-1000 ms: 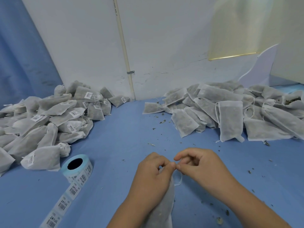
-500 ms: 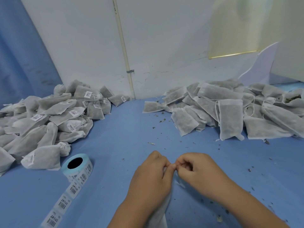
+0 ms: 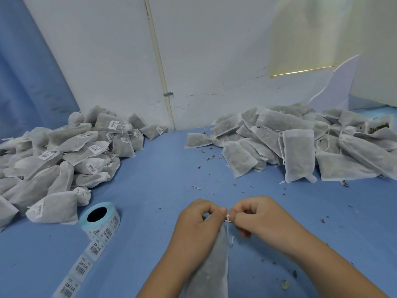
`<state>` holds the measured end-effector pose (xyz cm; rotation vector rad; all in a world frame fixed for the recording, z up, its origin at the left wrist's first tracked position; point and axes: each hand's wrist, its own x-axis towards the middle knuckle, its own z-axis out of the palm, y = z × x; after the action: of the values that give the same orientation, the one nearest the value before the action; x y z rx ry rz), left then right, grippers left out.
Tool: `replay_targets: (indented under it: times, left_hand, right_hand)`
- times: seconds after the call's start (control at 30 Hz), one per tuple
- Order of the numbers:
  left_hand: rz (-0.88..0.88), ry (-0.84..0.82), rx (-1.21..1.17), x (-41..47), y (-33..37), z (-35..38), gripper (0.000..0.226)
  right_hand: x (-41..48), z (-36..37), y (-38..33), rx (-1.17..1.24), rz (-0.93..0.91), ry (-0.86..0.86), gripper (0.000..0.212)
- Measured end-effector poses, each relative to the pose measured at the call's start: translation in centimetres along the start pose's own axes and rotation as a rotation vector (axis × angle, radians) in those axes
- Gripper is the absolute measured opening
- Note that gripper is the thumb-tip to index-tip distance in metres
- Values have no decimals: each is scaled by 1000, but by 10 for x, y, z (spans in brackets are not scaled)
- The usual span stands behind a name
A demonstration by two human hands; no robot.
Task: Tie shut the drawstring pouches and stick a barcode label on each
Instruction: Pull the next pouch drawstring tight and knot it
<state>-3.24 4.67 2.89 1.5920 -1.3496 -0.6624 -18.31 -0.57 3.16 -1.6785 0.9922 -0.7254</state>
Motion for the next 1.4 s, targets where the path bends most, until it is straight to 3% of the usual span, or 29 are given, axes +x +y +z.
replay_targets:
  times: [0.37,0.5,0.63,0.83,1.03,1.23,1.3,1.4]
  left_hand:
    - [-207,-226,-436,-3,3,-2,22]
    - [-244,-224,-495,0,1,-3,21]
    - [-230,-176,-486,-1,0,-2,23]
    - [-196,-125,-482,0,1,-1,30]
    - [-90,-84,-306,0,1,-2,28]
    - [-48,-99,-147,1,0,-6,26]
    - [-48,-111,-135,2,-1,-8,24]
    - [-64,-156,-161,2,-1,-12,26]
  right_hand:
    - [-4,0,-8,20,-39,47,13]
    - [-3,6,-5,-27,-99,157,18]
    - [-6,9,-5,-151,-227,284,20]
    - [-9,10,-7,-300,-434,282,19]
    - [-7,10,-4,-285,-392,271,18]
    - [-6,-2,-1,-406,-328,147,26]
    - [-6,-6,-2,-298,-279,116,23]
    - [-6,-12,-8,132,-179,83,13]
